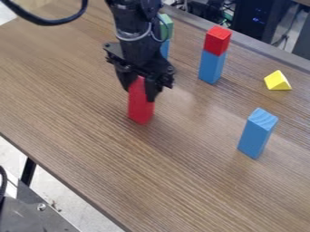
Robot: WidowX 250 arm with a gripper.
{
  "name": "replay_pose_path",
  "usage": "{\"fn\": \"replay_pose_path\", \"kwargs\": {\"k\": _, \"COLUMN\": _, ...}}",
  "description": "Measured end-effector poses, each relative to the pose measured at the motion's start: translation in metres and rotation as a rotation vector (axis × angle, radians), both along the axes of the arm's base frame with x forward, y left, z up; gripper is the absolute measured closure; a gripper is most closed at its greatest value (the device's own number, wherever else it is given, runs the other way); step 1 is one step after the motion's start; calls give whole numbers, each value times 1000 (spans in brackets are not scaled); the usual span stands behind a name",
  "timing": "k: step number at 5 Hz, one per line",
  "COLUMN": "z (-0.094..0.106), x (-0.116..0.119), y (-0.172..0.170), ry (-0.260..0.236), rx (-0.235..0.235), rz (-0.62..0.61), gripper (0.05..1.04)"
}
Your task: Move go down the red block
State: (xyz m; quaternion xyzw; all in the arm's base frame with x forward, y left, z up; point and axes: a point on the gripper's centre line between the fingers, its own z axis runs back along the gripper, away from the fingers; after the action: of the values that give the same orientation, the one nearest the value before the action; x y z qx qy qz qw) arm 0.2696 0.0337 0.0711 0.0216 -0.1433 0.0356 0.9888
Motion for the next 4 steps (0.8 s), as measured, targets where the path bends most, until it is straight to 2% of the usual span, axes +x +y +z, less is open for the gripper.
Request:
{"fn": "replay_pose_path", "kwargs": {"k": 2, "z": 37, "x": 0, "y": -16, "ry": 5, "rx": 395, "rz": -60, "gripper": 521}}
{"fn": "replay_pose_path", "kwargs": {"k": 3, "z": 18, "x": 1, "y": -32, "ry": 62, "rx": 540, "rz": -147, "gripper": 521}}
{"fn": "replay_pose_path", "kwargs": {"k": 4, "z": -6, "x": -7, "y": -33, "ry": 145, "rx": 578, "rz": -177, "gripper": 521}}
